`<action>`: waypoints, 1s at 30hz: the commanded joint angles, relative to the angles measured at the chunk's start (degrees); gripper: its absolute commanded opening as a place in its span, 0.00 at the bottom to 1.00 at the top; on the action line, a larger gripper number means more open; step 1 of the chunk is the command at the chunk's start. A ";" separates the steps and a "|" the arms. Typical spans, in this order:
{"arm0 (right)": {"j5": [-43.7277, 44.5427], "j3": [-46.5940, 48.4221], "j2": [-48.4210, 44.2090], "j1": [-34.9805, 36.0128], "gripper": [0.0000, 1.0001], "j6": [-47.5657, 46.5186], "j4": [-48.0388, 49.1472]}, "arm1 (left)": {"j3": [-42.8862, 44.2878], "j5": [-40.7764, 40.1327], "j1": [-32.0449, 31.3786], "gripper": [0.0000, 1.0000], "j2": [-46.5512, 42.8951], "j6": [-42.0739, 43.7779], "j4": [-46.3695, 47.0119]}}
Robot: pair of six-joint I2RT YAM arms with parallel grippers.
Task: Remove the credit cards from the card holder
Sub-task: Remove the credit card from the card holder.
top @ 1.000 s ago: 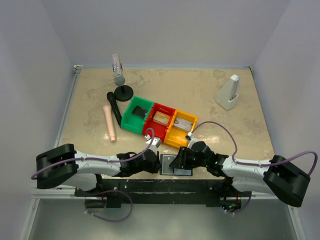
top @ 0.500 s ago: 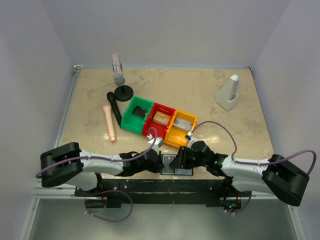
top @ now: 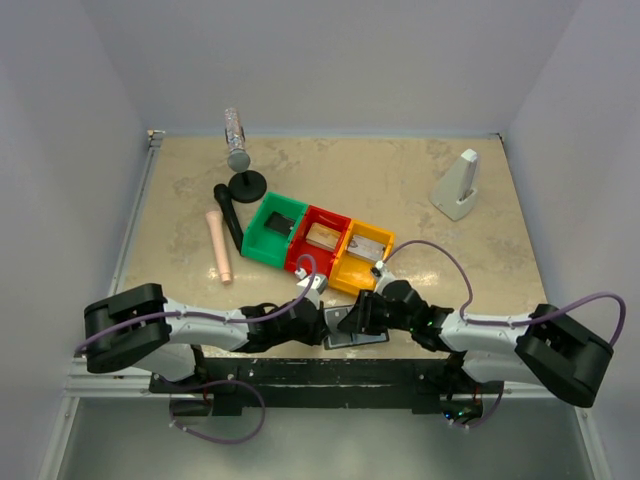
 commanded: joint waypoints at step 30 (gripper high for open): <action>-6.46 2.04 -7.96 0.75 0.21 -3.40 -3.84 | -1.77 0.98 -0.06 0.00 0.00 -1.12 1.69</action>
